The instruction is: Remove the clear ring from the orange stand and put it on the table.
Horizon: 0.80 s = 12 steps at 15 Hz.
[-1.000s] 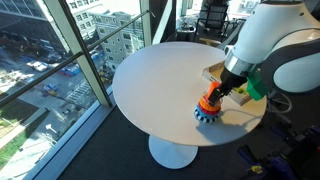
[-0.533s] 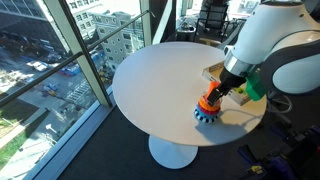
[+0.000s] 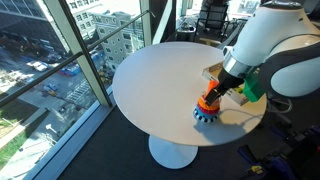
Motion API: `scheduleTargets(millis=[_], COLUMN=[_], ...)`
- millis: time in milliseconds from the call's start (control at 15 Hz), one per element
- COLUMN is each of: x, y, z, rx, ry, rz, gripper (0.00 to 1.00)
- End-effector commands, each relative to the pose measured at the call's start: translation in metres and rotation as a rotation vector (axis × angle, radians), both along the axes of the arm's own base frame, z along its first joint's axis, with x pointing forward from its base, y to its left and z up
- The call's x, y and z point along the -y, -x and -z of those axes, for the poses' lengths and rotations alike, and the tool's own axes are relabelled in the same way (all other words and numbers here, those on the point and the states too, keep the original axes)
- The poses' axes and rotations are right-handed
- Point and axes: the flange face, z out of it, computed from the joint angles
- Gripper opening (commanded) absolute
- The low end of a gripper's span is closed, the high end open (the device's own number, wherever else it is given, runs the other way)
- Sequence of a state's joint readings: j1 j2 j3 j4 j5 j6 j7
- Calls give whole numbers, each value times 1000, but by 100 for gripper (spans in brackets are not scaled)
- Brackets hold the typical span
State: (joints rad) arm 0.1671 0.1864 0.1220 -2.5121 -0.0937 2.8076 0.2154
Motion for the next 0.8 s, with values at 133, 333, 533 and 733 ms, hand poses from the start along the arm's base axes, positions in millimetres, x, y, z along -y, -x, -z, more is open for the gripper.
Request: scheduleTargets(millis=[133, 333, 533, 733], x=[-1, -1, -1, -1], y=[-2, -2, -2, -2], z=[-1, 0, 1, 3], rx=[46, 54, 61, 65], ry=[-14, -20, -24, -35], rz=[-26, -34, -44, -43], gripper=[100, 100, 75, 67])
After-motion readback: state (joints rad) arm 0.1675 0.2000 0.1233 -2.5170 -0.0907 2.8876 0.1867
